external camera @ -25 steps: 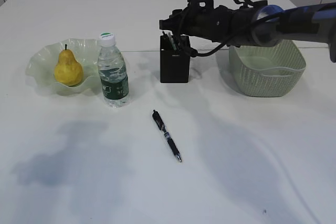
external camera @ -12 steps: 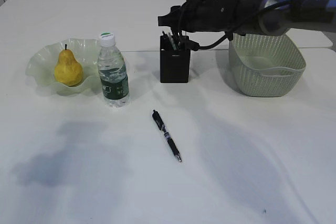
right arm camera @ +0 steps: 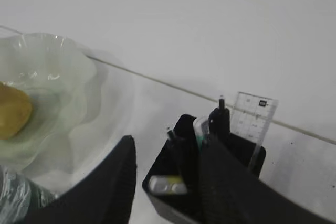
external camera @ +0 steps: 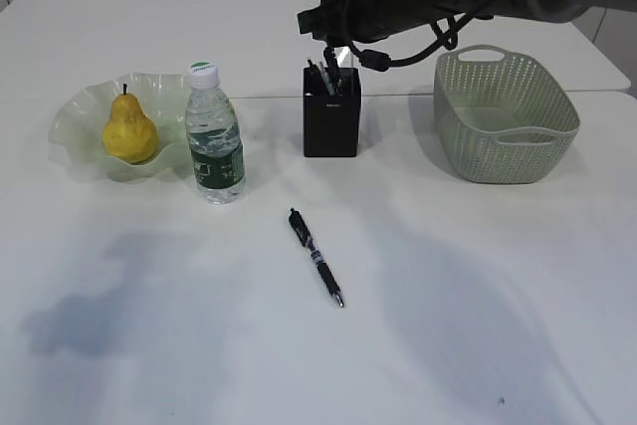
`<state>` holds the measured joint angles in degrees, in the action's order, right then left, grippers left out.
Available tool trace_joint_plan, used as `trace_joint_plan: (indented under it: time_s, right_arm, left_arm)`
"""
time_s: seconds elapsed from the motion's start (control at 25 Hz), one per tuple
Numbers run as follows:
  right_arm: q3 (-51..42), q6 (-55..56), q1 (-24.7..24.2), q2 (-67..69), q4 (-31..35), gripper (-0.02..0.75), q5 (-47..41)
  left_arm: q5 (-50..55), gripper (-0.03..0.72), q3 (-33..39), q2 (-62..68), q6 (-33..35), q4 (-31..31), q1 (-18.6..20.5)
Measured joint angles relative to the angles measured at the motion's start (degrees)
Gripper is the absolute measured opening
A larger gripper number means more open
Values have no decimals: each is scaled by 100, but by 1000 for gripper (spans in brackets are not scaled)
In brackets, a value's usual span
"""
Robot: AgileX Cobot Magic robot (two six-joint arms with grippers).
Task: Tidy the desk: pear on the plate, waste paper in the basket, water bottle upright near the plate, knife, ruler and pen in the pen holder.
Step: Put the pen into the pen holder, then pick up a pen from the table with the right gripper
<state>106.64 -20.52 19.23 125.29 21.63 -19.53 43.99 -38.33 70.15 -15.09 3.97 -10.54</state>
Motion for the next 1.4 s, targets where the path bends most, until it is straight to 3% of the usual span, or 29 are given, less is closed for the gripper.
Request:
trace_joint_plan:
  time_s: [0.56, 0.88, 1.04, 1.24, 1.4]
  right_arm:
    - [0, -25, 0, -777, -610, 302, -2714]
    - [10, 665, 59, -1056, -707, 302, -3770]
    - [10, 1184, 390, -1075, -1070, 302, -3971]
    - [10, 1980, 1034, -1049, -1984, 302, -4129]
    - [59, 2265, 1169, -795, -2163, 302, -4503]
  left_arm:
    - [143, 454, 0, 0, 0, 0, 0]
    - [156, 449, 0, 0, 0, 0, 0]
    - [156, 449, 0, 0, 0, 0, 0]
    - [156, 449, 0, 0, 0, 0, 0]
    - [124, 449, 0, 0, 0, 0, 0]
